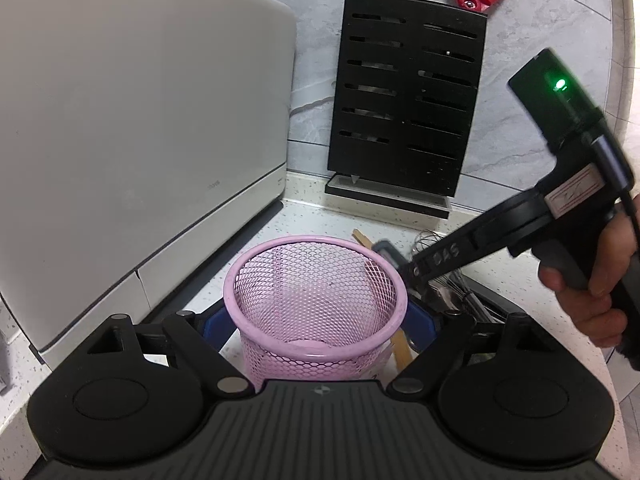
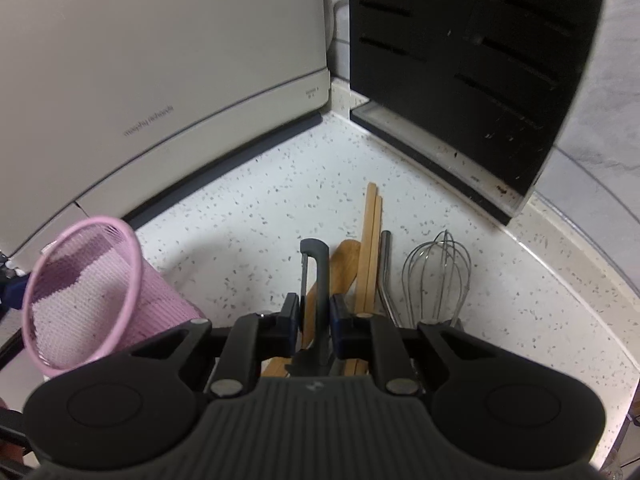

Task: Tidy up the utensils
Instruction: 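Lift the peeler with the right gripper and carry it over the cup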

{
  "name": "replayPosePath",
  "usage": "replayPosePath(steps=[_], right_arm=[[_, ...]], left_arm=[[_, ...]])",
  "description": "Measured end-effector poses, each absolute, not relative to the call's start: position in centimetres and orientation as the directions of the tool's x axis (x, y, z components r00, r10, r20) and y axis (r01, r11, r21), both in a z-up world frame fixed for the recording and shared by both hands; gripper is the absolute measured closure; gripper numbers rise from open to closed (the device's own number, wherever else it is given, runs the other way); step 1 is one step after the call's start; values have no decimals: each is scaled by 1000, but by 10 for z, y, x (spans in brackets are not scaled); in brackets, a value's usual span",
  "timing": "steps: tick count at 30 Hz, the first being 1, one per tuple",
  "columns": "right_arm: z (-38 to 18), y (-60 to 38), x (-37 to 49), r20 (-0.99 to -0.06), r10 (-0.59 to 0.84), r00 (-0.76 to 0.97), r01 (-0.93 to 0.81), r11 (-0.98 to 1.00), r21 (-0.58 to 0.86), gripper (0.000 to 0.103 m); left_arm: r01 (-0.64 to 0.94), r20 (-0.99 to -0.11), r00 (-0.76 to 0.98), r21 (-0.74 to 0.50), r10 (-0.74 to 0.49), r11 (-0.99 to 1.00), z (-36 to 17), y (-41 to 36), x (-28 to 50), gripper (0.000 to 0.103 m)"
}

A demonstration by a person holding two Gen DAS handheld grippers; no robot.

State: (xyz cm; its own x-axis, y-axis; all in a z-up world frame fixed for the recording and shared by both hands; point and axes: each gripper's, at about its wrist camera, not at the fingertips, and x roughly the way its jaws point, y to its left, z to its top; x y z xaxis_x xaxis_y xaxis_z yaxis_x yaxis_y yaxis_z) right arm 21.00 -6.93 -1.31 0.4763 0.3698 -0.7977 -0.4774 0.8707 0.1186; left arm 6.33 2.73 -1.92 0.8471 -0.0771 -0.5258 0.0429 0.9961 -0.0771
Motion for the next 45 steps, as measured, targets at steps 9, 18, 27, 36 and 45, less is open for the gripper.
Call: replayPosePath(steps=[9, 18, 27, 36, 45], right_arm=[[11, -98, 172, -725, 414, 550, -457, 876, 154, 90], [57, -121, 123, -580, 473, 663, -478, 864, 159, 90], [108, -126, 99, -399, 559, 727, -538, 825, 174, 90], [115, -95, 81, -347, 691, 634, -684, 711, 166, 90], [61, -60, 95, -418, 661, 623, -681, 721, 125, 90]], left_arm=[[63, -534, 839, -92, -103, 994, -18, 19, 47, 5], [71, -552, 827, -91, -110, 993, -14, 12, 37, 5], [75, -558, 822, -93, -115, 993, -13, 10, 33, 5], [76, -564, 818, -93, -116, 993, -13, 9, 30, 5], [91, -558, 819, -96, -129, 991, -13, 7, 30, 5]])
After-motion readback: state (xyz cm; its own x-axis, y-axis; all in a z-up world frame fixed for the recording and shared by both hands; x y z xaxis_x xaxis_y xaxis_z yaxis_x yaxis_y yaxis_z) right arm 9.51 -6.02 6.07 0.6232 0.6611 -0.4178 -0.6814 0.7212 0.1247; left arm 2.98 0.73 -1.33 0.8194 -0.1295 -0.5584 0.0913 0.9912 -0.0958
